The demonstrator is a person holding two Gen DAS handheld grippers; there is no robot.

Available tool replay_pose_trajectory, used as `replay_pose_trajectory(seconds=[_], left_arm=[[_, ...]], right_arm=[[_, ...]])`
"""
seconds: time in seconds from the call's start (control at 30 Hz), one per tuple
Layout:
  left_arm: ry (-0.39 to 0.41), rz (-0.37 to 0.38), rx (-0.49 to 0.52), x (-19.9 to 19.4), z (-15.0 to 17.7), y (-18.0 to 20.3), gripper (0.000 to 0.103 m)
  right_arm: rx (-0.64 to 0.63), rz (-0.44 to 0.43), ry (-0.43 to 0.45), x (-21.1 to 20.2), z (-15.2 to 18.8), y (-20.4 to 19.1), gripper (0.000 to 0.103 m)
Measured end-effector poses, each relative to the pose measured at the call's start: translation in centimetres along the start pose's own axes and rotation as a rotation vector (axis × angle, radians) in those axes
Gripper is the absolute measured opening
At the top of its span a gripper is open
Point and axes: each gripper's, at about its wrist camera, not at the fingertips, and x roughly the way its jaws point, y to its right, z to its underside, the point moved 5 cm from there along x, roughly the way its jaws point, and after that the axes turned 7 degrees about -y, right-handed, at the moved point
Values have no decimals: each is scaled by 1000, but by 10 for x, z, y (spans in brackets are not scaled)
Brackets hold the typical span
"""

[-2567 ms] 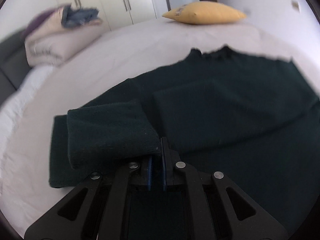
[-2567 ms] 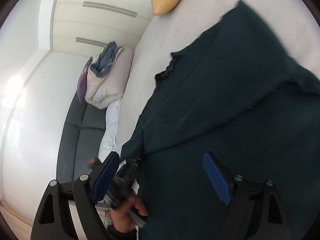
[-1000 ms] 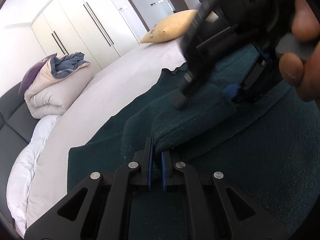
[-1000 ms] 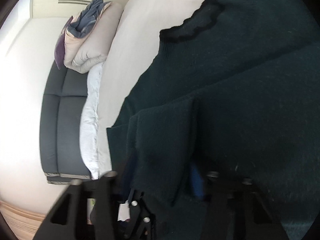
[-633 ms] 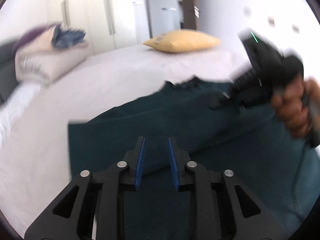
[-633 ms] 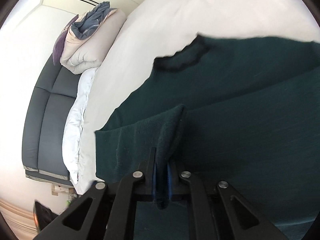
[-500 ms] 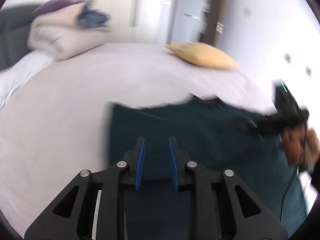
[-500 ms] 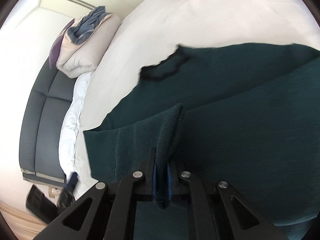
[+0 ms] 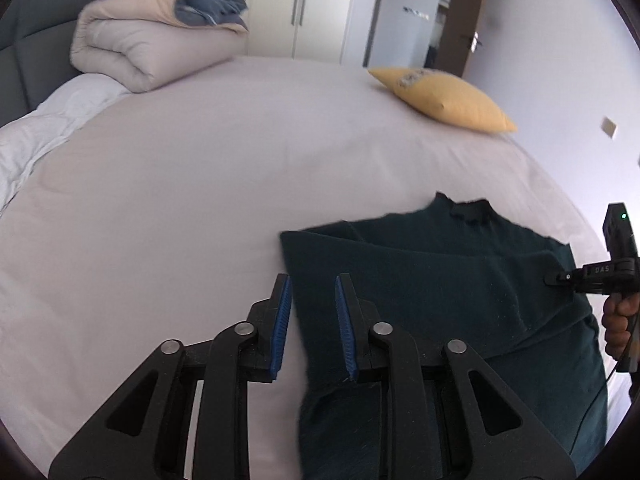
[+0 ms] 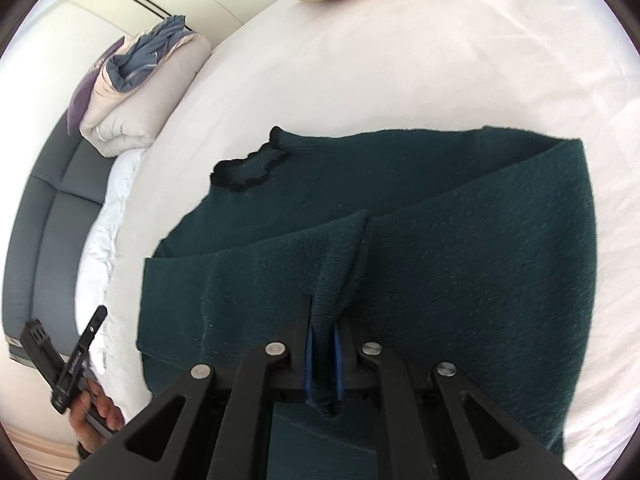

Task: Fold small clothes

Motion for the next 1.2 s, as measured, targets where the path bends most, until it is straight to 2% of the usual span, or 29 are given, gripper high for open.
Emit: replay_pose_trajectory(seconds=[0.13,0.23,0.37,0.43,0.53,0.7,0.83,0.9,1.03,1.07,1.13,1.17,1.2], left_arm=[[-45,-16,38,26,-3,19,20],[-115,-42,76,54,-1,28,20],[-210,-71,104,90,14,32,20],[-198,-82,116,93,20,34,20],[-197,-83,118,95,23,36,20],[-193,-68,103,89,29,33,20],[-186,-80,115,91,36,34,20],[-182,-78,110,90,37,32,20],[-172,-72,110,86,39,31,20],[-171,-82,114,82,40,32,20],[-166,-95,120,74,42,35,20],[-163,-102,131,71,43,37,20],[-161,-111,141,70,46,39,20]], right_arm=[[-9,26,4,2,-1,0,9],[-33,53,2,5,0,-1,9],[-5,32,-1,5,0,5,10],[12,13,-3,4,2,7,17],[26,-3,4,1,5,8,18],[12,21,25,-4,11,8,12],[23,30,37,-4,15,14,11],[41,17,33,1,13,22,7],[79,-20,44,-3,11,27,8],[82,0,53,-7,12,27,9],[62,103,102,-21,14,22,17],[46,138,134,-29,14,18,17],[25,136,167,-36,13,11,17]])
